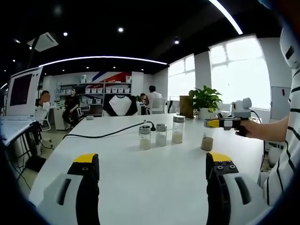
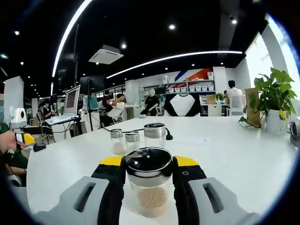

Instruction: Rotate the seasoning bottle until the label or dispensing opening points toward the visible target arrow and the bottle remains upright within the marked orientation range

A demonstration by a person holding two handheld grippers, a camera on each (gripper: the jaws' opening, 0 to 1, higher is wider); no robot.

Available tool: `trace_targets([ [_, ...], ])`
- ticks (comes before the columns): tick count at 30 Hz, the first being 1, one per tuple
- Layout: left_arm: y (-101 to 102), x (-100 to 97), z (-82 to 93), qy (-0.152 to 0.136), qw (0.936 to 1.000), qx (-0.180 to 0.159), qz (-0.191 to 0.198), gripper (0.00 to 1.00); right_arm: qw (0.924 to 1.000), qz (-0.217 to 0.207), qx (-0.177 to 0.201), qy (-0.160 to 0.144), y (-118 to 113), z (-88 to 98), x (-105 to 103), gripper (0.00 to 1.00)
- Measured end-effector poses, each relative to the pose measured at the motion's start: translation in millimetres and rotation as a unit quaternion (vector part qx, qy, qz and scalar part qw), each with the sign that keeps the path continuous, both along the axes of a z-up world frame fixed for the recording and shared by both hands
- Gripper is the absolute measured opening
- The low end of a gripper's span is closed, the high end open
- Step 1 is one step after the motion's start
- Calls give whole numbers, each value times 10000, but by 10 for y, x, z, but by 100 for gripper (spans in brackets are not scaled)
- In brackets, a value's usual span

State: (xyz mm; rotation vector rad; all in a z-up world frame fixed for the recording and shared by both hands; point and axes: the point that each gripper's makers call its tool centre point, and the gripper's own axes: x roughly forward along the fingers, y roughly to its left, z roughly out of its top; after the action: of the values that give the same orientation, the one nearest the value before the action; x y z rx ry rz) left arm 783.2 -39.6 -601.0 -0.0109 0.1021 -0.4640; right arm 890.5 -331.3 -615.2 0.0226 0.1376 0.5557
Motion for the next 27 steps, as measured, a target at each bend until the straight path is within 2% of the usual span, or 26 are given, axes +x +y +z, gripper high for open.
trace_targets([
  [16,17,-8,3,-2,10000,-18,14,100,9995,315,8,-37,22,6,-40,38],
  [27,6,10,30,-29,10000,-8,-27,100,9975,702,-24,-33,37,4,-62,38],
])
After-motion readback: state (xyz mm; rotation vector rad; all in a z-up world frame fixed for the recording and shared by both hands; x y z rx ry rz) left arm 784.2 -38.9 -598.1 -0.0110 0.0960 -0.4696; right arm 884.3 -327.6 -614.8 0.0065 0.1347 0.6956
